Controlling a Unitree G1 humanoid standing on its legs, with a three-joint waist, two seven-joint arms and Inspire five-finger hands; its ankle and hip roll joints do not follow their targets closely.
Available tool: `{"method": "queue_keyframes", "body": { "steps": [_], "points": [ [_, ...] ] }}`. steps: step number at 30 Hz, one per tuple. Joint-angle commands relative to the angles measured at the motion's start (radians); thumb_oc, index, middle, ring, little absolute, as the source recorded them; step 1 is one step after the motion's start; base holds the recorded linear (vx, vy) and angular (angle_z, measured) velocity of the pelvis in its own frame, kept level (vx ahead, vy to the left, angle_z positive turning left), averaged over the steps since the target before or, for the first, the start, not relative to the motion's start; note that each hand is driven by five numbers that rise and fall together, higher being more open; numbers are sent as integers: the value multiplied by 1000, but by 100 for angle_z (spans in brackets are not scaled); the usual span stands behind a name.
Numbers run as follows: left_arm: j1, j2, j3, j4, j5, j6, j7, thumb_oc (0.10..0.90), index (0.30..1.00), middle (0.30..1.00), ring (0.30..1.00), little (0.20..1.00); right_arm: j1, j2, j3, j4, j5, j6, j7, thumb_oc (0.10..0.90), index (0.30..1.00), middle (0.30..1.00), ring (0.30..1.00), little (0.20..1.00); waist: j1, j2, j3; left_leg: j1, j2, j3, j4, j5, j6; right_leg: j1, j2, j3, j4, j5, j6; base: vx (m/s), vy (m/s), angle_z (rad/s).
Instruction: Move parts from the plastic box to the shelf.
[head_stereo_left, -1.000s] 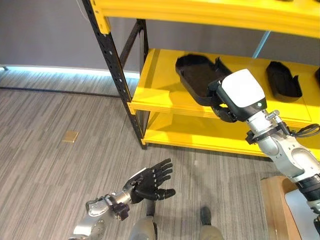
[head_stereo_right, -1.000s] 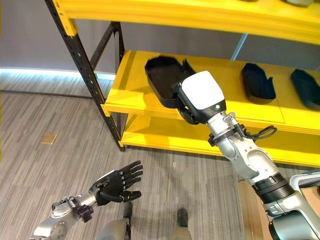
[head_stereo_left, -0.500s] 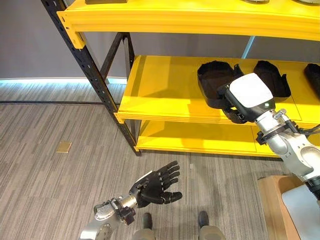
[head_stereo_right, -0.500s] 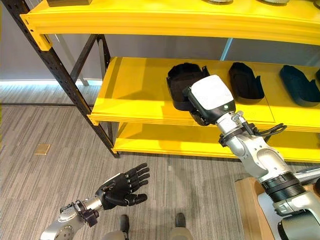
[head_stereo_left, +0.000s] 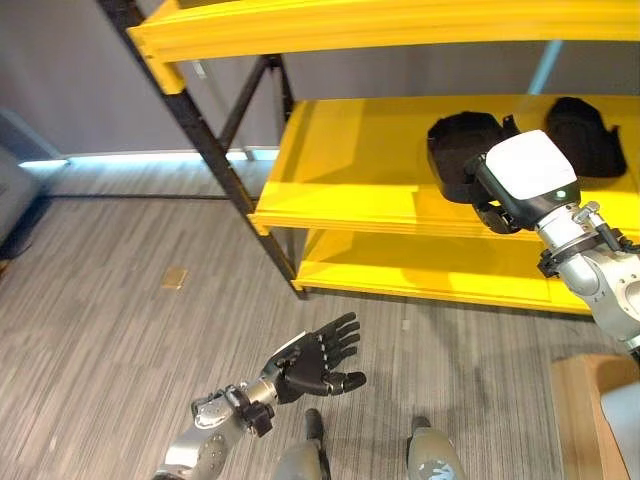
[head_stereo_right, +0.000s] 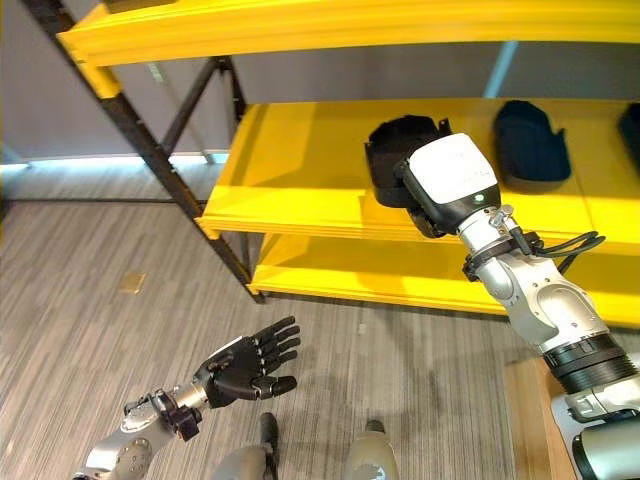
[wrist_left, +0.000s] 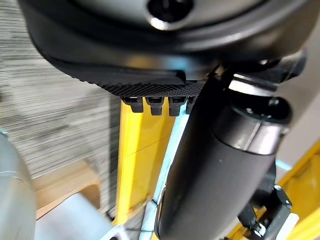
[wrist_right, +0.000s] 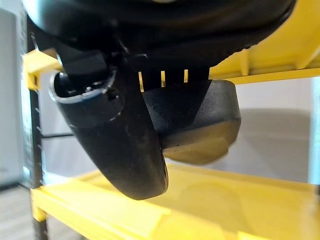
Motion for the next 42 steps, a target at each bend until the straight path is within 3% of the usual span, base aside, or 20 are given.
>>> {"method": "queue_keyframes", "body": {
  "steps": [1,2,3,5,6,11,17,24,27,28,29,32,34,36,38,40,42],
  "points": [
    [19,-1,64,-124,-11,-24,-6,900,1000,1000,1000,1000,-190,59,-51,-80,-17,25,-92,400,300,300,300,300,51,-24,-80,-2,-37,-30,66,-134,-37,85,94,62,-131,61,-29,267,-86,-22],
    [28,1,69,-122,-3,-31,-16,900,1000,1000,1000,1000,-188,73,-46,-86,-27,39,-92,400,300,300,300,300,57,-27,-79,-20,-31,-16,12,-105,-41,114,102,59,-154,58,-31,345,-93,-25],
    [38,1,71,-112,10,-43,-32,900,1000,1000,1000,1000,-171,85,-46,-94,-41,52,-103,400,300,300,300,300,65,-30,-81,-56,-11,-12,-58,-34,-58,155,118,57,-186,53,-36,257,-51,-26],
    [44,3,77,-105,12,-45,-42,900,1000,1000,1000,1000,-162,91,-42,-92,-48,55,-114,400,300,300,300,300,75,-35,-82,-77,0,-40,-80,1,-67,174,125,67,-194,49,-40,217,-25,-20],
    [48,12,79,-98,8,-51,-42,900,1000,1000,1000,1000,-171,98,-31,-71,-43,42,-127,400,300,300,300,300,87,-41,-83,-72,-5,-77,-97,-15,-57,182,127,83,-193,40,-44,254,17,-27],
    [27,21,88,-52,8,-50,-75,900,1000,1000,1000,1000,-167,108,-24,-57,-24,26,-150,400,300,300,300,300,94,-48,-87,-24,-21,-52,-99,-84,-37,184,117,58,-181,23,-36,194,37,-43],
    [19,19,70,-46,21,-55,-74,900,1000,1000,1000,1000,-164,96,-39,-120,-16,96,-111,400,300,300,300,300,91,-46,-101,21,-59,-31,-125,-130,-12,160,99,54,-210,55,-13,148,79,-16],
    [43,41,78,-66,3,-71,-76,900,1000,1000,1000,1000,-179,83,-29,-96,-9,109,-135,400,300,300,300,300,107,-47,-102,29,-88,-11,-107,-178,21,133,77,51,-211,68,5,118,130,2],
    [56,57,105,-75,-7,-52,-97,900,1000,1000,1000,1000,-163,91,-39,-80,-22,114,-144,400,300,300,300,300,126,-63,-107,9,-108,11,-35,-216,58,131,71,18,-107,13,0,147,206,-3],
    [53,52,116,-88,0,-34,-100,900,1000,1000,1000,1000,-151,115,-42,-68,-48,115,-149,400,300,300,300,300,138,-61,-95,11,-114,2,-9,-238,83,87,48,-9,61,35,3,59,157,-17],
    [54,51,117,-93,5,-28,-100,900,1000,1000,1000,1000,-148,124,-46,-60,-55,111,-153,400,300,300,300,300,144,-61,-90,14,-117,3,-1,-247,92,65,32,-25,149,52,4,56,153,-24],
    [60,50,107,-92,9,-36,-98,900,1000,1000,1000,1000,-160,131,-37,-40,-65,112,-157,400,300,300,300,300,153,-64,-75,46,-125,16,-4,-259,99,6,-11,-42,231,109,12,70,69,-42],
    [62,60,107,-95,-14,-36,-83,900,1000,1000,1000,1000,-184,126,-19,-17,-55,114,-168,400,300,300,300,300,154,-59,-72,78,-116,19,-26,-261,91,-15,-35,-36,129,118,14,70,-107,-43],
    [57,77,110,-102,-36,-37,-71,900,1000,1000,1000,1000,-211,116,-2,6,-24,121,-180,400,300,300,300,300,151,-65,-73,101,-105,6,-52,-268,79,-19,-62,2,-47,192,41,83,-294,-32],
    [48,91,103,-108,-46,-33,-67,900,1000,1000,1000,1000,-227,111,5,38,-7,120,-194,400,300,300,300,300,143,-83,-76,121,-93,0,-76,-289,70,-32,-97,54,-242,321,99,107,-360,-2],
    [49,95,89,-104,-23,-43,-67,900,1000,1000,1000,1000,-233,105,0,63,19,130,-191,400,300,300,300,300,140,-94,-78,144,-70,-10,-90,-298,61,-49,-111,84,-329,395,130,127,-431,11],
    [65,100,71,-111,-20,-55,-61,900,1000,1000,1000,1000,-215,97,-9,71,35,122,-194,400,300,300,300,300,132,-104,-81,178,-45,-11,-111,-310,53,-36,-95,104,-374,399,153,153,-431,32]
  ]
}}
